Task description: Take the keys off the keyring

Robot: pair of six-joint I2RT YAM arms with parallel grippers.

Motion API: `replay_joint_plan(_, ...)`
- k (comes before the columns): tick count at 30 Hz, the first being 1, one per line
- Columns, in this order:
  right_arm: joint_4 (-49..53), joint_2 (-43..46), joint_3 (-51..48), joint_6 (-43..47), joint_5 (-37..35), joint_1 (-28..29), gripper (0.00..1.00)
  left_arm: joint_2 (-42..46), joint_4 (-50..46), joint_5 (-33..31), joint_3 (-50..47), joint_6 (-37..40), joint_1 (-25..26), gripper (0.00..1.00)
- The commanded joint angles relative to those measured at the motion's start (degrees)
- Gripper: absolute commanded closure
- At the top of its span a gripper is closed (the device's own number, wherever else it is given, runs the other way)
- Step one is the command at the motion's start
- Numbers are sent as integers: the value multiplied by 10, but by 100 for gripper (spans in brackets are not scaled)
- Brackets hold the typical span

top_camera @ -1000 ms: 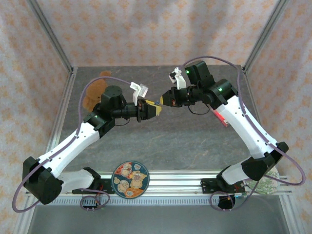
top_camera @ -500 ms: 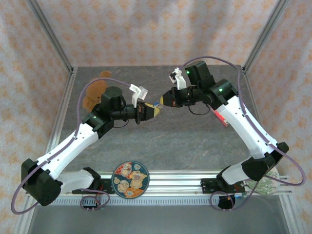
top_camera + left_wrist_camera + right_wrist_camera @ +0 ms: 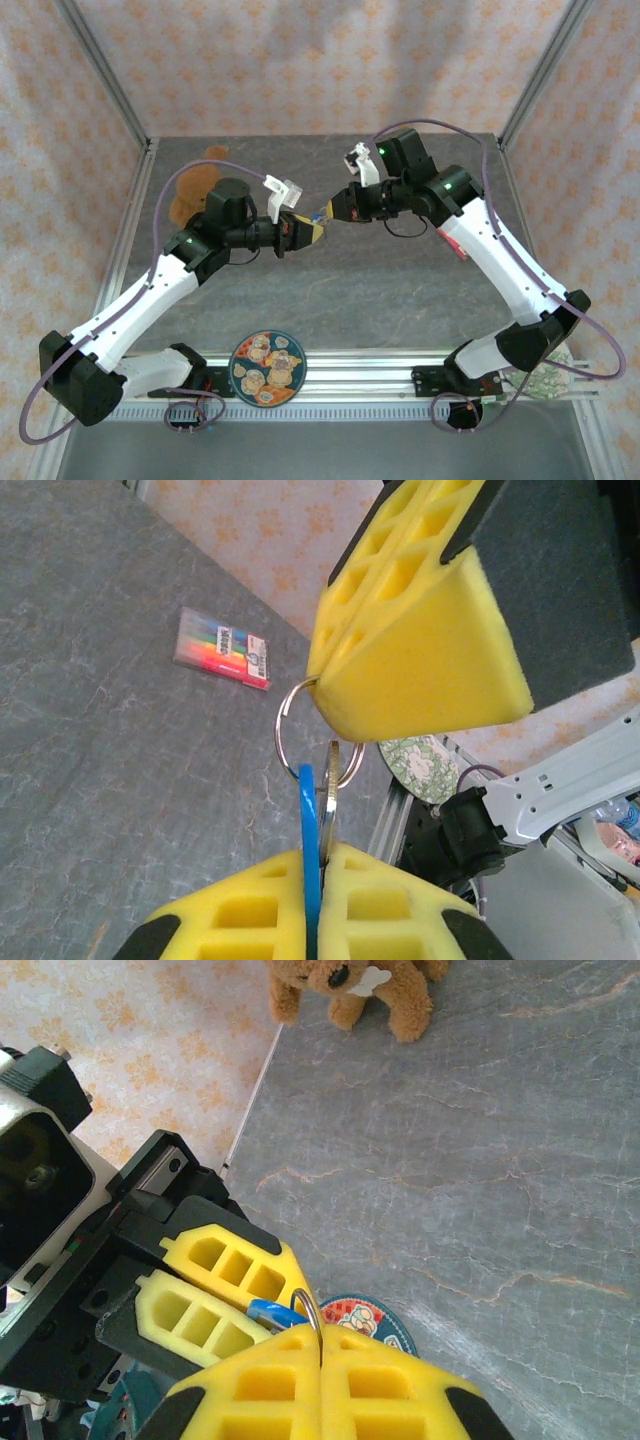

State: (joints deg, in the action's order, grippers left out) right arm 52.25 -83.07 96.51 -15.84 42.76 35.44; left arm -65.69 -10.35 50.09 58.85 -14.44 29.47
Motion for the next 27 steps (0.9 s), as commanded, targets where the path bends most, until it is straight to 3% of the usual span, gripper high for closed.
replay_joint_plan(1, -29, 12, -8, -6, 1, -1, 100, 9, -23, -3, 19, 14, -4, 90)
replay_joint_plan(5, -30, 16, -11, -6, 5, -1, 100, 4, -21, -2, 24, 14, -4, 81)
replay_joint_plan(8, -30, 18, -14, -6, 6, -1, 100, 1, -17, 3, 25, 12, -4, 79)
replay_joint_plan(12, -28, 21, -13, -4, 4, -1, 100, -1, -17, 8, 27, 9, -5, 96)
replay_joint_plan(20, -31, 26, -24, 2, -23, -1, 100, 7, -56, -23, 37, 17, -4, 100)
replay_joint_plan(24, -62, 41, -57, 7, -66, -1, 69, -16, -130, -42, 82, 26, -4, 100)
replay_joint_plan(27, -108, 63, -97, 1, -99, -6, 55, -43, -202, -60, 128, 35, -4, 100)
